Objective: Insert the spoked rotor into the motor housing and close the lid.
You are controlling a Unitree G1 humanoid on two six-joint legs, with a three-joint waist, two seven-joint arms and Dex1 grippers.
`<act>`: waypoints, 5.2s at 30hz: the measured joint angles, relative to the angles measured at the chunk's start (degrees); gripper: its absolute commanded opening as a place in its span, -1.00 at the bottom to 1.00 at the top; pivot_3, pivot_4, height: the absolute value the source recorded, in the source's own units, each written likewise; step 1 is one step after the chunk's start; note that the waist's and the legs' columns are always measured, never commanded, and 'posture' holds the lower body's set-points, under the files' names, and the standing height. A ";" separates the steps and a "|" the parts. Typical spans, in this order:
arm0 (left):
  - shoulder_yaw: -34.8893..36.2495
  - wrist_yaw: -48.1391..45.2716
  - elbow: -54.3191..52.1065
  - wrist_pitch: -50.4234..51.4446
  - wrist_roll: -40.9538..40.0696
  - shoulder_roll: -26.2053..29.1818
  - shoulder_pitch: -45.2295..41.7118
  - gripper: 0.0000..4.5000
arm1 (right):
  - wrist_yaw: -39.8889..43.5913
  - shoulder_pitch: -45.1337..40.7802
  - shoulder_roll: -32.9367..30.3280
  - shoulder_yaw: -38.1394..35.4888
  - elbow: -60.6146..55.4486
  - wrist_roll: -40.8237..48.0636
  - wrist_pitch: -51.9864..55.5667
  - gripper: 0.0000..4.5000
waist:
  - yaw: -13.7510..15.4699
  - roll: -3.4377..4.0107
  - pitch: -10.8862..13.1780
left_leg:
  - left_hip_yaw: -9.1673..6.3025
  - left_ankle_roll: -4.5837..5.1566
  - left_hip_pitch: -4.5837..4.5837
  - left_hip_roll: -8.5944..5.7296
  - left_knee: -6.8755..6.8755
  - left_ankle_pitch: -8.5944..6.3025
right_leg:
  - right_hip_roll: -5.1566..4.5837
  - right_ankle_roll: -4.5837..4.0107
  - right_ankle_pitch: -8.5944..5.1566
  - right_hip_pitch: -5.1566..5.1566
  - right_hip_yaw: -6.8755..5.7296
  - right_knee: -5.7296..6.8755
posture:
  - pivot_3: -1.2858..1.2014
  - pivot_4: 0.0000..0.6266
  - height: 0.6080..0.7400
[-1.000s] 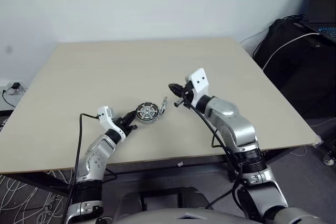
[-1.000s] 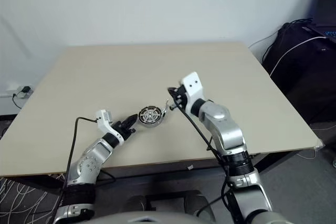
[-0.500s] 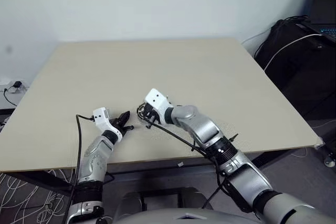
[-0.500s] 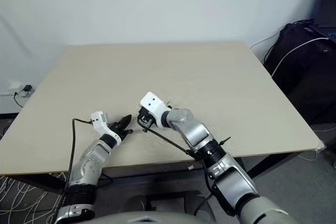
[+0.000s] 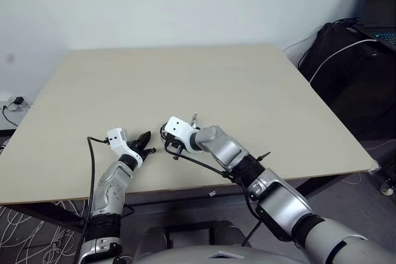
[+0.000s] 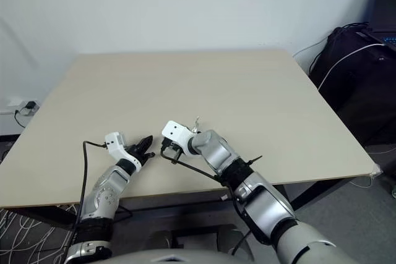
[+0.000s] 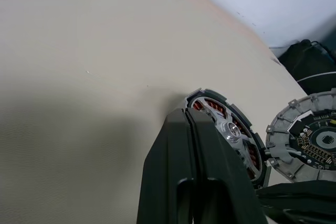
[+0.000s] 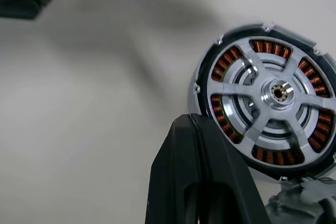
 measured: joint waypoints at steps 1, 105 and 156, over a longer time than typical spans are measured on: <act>0.00 0.00 0.01 0.00 0.00 -0.01 0.00 -0.98 | 0.00 -0.26 0.38 -0.01 0.71 -0.31 -0.24 -1.00 | -0.04 0.00 0.00 | -0.01 0.00 0.00 0.00 0.00 0.00 | 0.00 0.00 0.00 0.00 -0.01 0.00 | 0.03 -1.00 1.00; -0.93 0.02 0.11 0.64 -1.19 -1.59 2.44 -1.00 | 2.15 3.49 -2.78 -2.15 -1.79 -8.49 -4.18 -0.95 | 0.28 0.01 -0.05 | -0.36 -0.25 -0.08 -0.04 -0.10 0.42 | 0.02 -0.33 0.07 -0.02 -0.25 0.00 | 0.03 -1.00 1.00; -0.95 -0.27 -0.01 1.91 -1.19 -0.98 2.50 -1.00 | 8.31 12.12 -14.82 -1.01 -32.61 6.65 22.80 -0.95 | 0.51 -0.02 -0.03 | -0.32 -0.26 -0.15 -0.02 -0.15 0.41 | 0.02 -0.39 0.03 -0.15 -0.26 -0.04 | 0.03 -1.00 1.00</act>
